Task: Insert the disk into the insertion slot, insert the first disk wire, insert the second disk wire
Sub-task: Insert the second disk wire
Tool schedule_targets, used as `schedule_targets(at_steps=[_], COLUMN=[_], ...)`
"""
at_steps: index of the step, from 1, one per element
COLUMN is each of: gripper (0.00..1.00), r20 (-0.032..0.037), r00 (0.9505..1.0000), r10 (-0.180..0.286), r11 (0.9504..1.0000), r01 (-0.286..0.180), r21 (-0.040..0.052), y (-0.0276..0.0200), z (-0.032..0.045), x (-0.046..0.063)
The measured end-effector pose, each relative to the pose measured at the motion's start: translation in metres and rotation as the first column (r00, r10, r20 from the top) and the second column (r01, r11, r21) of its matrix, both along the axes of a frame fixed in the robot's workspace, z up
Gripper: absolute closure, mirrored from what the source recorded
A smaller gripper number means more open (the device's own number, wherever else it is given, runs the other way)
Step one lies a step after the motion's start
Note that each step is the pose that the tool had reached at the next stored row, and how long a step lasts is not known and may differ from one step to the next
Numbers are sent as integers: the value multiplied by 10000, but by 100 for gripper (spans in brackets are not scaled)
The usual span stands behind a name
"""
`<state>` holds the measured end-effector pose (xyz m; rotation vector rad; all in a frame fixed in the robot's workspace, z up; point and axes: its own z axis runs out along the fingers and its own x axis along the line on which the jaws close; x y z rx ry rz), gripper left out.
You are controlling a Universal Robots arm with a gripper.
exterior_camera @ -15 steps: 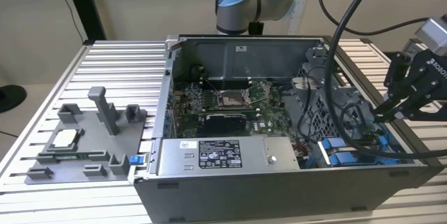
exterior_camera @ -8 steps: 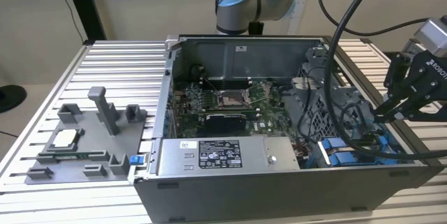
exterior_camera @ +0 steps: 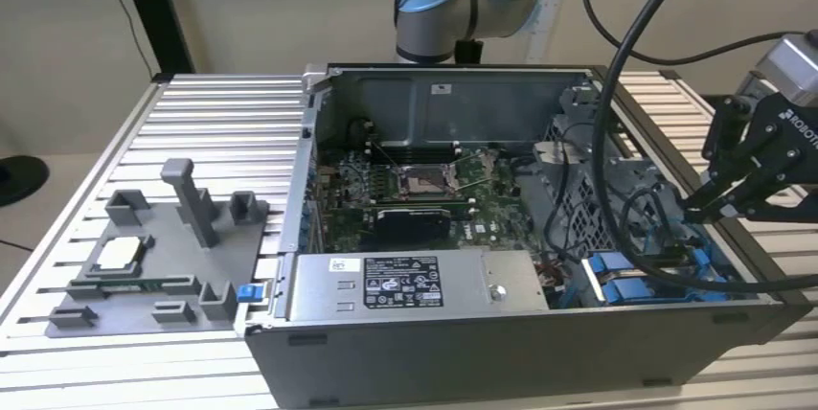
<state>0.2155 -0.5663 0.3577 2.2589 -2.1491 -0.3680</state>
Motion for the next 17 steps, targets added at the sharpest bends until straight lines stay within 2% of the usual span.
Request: schedule_targets(at_steps=[3, 4, 17], gripper=[0, 100, 100], r20=[5, 7, 26], r00=[10000, 10000, 10000], r10=[0, 0, 0], r11=[10000, 10000, 10000], r01=[0, 0, 0], r21=[16, 23, 67], y=[-1, -1, -1], z=[-1, -1, -4], x=[0, 0, 0])
